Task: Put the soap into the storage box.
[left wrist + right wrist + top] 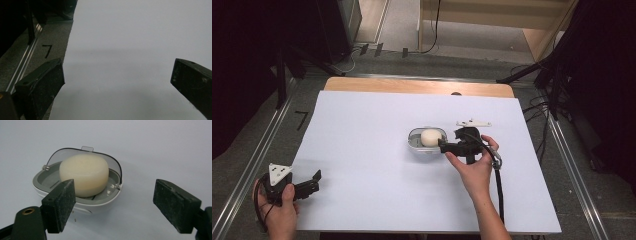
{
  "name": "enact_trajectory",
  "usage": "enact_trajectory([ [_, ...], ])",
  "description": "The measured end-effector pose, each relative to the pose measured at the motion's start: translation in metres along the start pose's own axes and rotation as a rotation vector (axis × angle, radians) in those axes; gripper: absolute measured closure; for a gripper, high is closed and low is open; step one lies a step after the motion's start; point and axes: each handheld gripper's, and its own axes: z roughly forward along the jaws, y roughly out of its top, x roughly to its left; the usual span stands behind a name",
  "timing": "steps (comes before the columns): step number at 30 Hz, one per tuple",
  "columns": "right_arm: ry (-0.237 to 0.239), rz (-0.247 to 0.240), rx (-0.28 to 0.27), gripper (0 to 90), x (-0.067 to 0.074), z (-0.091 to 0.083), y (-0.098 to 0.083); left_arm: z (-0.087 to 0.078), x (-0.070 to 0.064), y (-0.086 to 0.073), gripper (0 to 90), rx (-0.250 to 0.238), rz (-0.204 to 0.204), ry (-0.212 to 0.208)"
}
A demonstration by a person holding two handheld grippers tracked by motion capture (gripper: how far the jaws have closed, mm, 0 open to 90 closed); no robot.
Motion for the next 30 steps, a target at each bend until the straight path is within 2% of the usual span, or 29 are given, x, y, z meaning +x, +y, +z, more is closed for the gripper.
enact_trajectory([
  [12,-0.004,0.004,-0.007,13.9,-0.021,-0.013,-0.012,0.0,0.0,0.0,0.0,0.0,0.0,0.001],
  [16,0.005,-0.006,-0.027,13.8,-0.027,-0.019,-0.017,0.0,0.0,0.0,0.0,-0.006,-0.005,0.0],
  [30,-0.027,0.032,-0.016,13.8,-0.051,-0.026,-0.036,0.0,0.0,0.0,0.0,0.0,0.0,0.002],
])
